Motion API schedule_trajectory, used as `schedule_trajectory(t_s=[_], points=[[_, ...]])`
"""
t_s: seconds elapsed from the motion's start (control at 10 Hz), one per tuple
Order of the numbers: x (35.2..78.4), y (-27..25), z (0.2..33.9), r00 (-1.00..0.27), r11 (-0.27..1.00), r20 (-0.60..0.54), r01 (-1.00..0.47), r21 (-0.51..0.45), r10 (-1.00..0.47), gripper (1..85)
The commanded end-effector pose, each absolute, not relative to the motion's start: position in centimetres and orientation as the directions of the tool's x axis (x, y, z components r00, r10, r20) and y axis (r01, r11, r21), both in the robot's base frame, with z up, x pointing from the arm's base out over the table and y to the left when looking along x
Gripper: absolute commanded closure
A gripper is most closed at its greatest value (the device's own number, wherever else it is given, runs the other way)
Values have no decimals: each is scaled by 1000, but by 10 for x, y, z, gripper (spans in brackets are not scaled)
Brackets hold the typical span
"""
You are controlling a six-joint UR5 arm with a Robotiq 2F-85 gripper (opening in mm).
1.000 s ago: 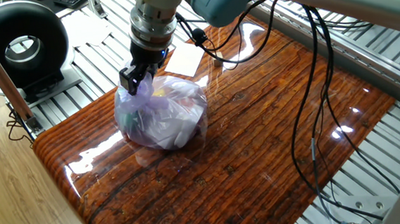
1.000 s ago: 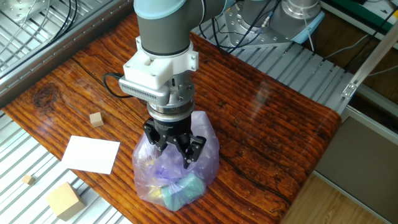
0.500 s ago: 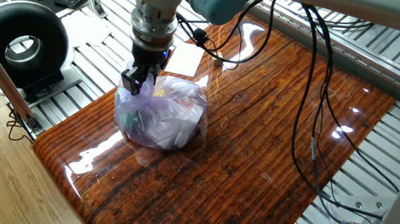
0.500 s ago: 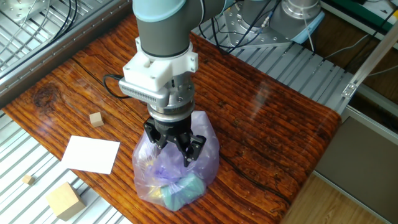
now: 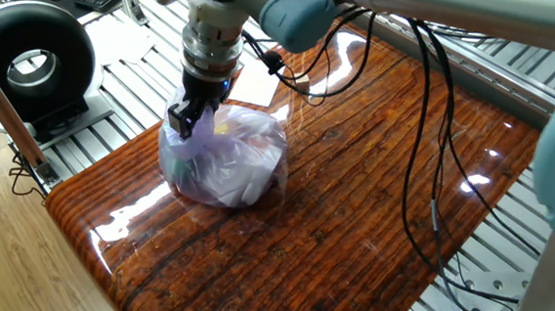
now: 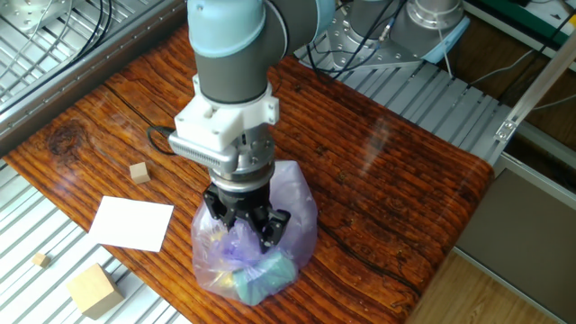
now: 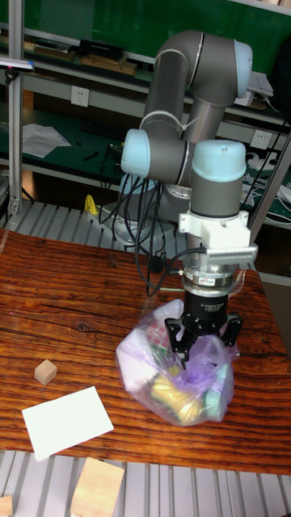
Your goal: Pick up a bag of things
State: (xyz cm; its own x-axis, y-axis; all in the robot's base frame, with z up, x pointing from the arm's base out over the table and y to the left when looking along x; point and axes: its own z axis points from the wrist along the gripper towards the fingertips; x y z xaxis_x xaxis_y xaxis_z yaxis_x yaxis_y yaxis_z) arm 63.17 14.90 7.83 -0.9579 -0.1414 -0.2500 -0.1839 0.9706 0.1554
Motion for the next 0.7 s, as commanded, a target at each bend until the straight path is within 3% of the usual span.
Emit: schedule_trajectory(t_s=[0.0, 0.3, 0.4, 0.5, 0.6], points=[[641, 154, 62, -957, 968, -268, -167, 186, -114, 307], [641, 161, 54, -963, 967, -259, -129, 220, -69, 373], [637, 146, 50, -969, 980, -235, -110, 166, -69, 687], [632, 141, 50, -974, 983, -214, -107, 148, -74, 843], [630, 148, 58, -977, 979, -203, -100, 176, -63, 843]])
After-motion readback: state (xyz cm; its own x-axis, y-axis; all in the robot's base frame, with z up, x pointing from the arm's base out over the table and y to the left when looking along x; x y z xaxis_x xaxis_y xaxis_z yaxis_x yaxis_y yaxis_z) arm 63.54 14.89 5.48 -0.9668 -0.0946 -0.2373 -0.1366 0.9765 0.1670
